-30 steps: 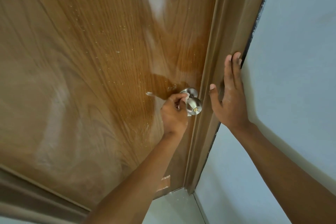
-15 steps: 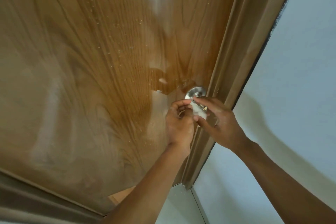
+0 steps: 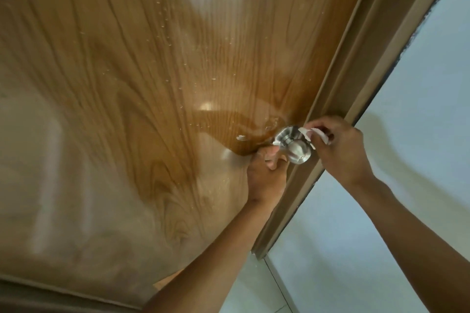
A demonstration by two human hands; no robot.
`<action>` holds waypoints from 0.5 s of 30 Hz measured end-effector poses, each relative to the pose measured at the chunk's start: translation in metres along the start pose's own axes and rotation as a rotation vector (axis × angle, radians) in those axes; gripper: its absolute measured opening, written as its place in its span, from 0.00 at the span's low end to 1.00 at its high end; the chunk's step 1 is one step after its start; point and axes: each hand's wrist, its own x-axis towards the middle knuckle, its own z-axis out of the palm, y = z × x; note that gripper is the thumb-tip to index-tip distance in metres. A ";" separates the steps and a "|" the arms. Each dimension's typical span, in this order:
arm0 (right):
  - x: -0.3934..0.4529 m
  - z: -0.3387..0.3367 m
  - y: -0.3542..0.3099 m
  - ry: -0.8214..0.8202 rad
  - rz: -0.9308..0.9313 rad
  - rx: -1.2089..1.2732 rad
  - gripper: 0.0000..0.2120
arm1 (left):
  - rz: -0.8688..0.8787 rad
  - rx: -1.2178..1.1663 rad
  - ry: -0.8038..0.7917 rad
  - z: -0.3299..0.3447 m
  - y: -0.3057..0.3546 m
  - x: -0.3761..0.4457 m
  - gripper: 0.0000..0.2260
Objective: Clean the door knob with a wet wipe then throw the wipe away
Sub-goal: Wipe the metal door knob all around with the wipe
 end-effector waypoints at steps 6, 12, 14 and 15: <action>0.015 0.002 0.006 -0.421 -0.160 -0.112 0.10 | -0.025 -0.012 -0.075 0.010 -0.001 0.002 0.10; 0.019 0.002 0.019 -0.463 0.132 0.192 0.11 | -0.055 -0.007 -0.069 0.011 0.000 0.007 0.10; 0.017 0.010 0.023 -0.437 0.297 0.314 0.11 | -0.054 -0.015 -0.061 0.013 0.001 0.007 0.10; 0.015 0.014 0.024 -0.424 0.355 0.356 0.09 | -0.054 -0.018 -0.063 0.013 0.002 0.008 0.11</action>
